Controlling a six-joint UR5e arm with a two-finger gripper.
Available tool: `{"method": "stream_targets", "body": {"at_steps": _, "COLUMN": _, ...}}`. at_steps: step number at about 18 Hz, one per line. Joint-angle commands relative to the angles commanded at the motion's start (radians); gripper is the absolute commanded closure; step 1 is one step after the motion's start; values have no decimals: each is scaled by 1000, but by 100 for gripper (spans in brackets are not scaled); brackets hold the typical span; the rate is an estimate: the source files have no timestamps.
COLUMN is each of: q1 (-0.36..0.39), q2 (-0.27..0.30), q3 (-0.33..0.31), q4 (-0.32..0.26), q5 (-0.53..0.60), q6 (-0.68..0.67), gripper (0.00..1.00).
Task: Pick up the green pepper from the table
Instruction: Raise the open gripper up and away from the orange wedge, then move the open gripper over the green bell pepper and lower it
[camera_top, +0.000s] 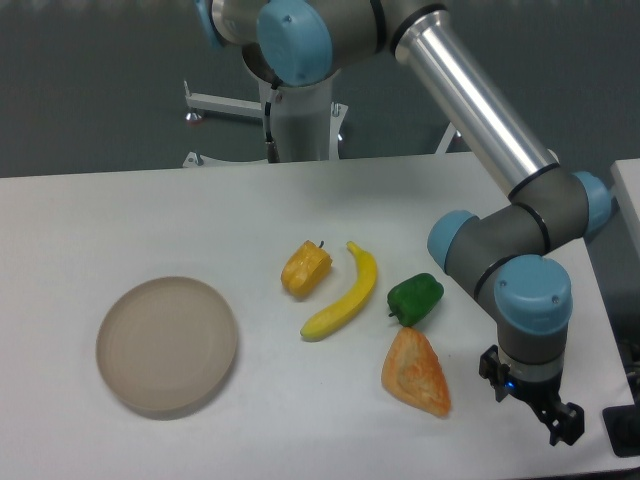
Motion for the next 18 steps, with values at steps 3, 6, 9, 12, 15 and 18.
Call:
{"method": "stream_targets", "body": {"at_steps": 3, "q1": 32, "q2": 95, "q3": -132, "q4": -8, "q5": -32, "q6": -2, "gripper": 0}}
{"method": "stream_targets", "body": {"at_steps": 6, "q1": 57, "q2": 176, "q3": -241, "q4": -44, "q5": -35, "q6": 17, "gripper": 0}}
{"method": "stream_targets", "body": {"at_steps": 9, "q1": 77, "q2": 232, "q3": -306, "q4": -112, "q5": -46, "q6": 57, "gripper": 0}}
{"method": "stream_targets", "body": {"at_steps": 12, "q1": 77, "q2": 282, "q3": -359, "q4": -196, "q5": -43, "q6": 116, "gripper": 0}}
{"method": "stream_targets", "body": {"at_steps": 15, "q1": 98, "q2": 348, "q3": -466, "q4": -196, "q5": -51, "q6": 144, "gripper": 0}}
{"method": "stream_targets", "body": {"at_steps": 18, "q1": 100, "q2": 362, "q3": -516, "q4": -190, "q5": -51, "q6": 146, "gripper": 0}}
